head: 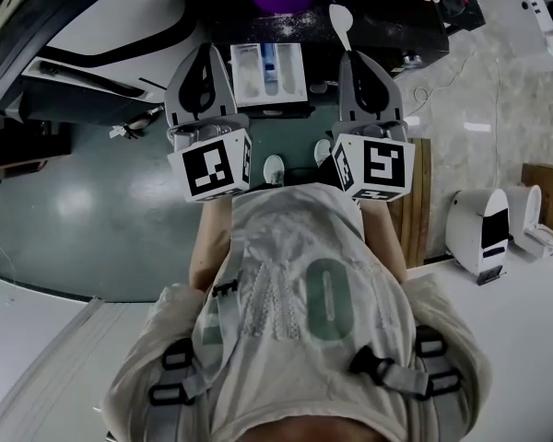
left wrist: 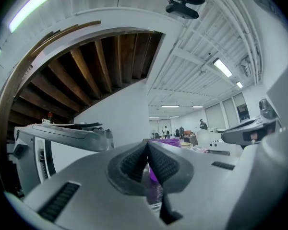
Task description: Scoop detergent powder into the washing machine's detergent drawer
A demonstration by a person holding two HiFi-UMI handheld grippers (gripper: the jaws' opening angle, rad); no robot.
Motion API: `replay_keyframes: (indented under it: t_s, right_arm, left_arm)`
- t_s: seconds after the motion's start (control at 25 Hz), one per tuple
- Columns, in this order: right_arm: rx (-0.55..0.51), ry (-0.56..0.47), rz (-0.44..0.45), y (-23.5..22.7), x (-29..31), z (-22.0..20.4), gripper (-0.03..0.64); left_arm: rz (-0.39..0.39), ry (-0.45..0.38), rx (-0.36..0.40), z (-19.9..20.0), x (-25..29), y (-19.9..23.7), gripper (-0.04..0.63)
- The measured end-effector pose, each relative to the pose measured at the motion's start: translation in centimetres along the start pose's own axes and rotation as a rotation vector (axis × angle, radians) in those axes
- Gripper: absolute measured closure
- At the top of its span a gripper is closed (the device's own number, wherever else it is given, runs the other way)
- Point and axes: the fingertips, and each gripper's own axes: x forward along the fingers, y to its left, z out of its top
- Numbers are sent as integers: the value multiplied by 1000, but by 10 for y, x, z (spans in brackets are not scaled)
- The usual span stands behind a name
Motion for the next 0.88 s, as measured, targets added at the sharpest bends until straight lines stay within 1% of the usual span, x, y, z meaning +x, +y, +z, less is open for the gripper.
replay_keyframes:
  t_s: [0.32, 0.88]
  right_arm:
    - [5, -12, 13, -5, 2, 2, 606]
    - [-1, -4, 21, -7, -4, 0, 606]
  left_arm:
    - [15, -9, 10, 4, 3, -1, 575]
    - [-2, -24, 16, 7, 1, -10, 575]
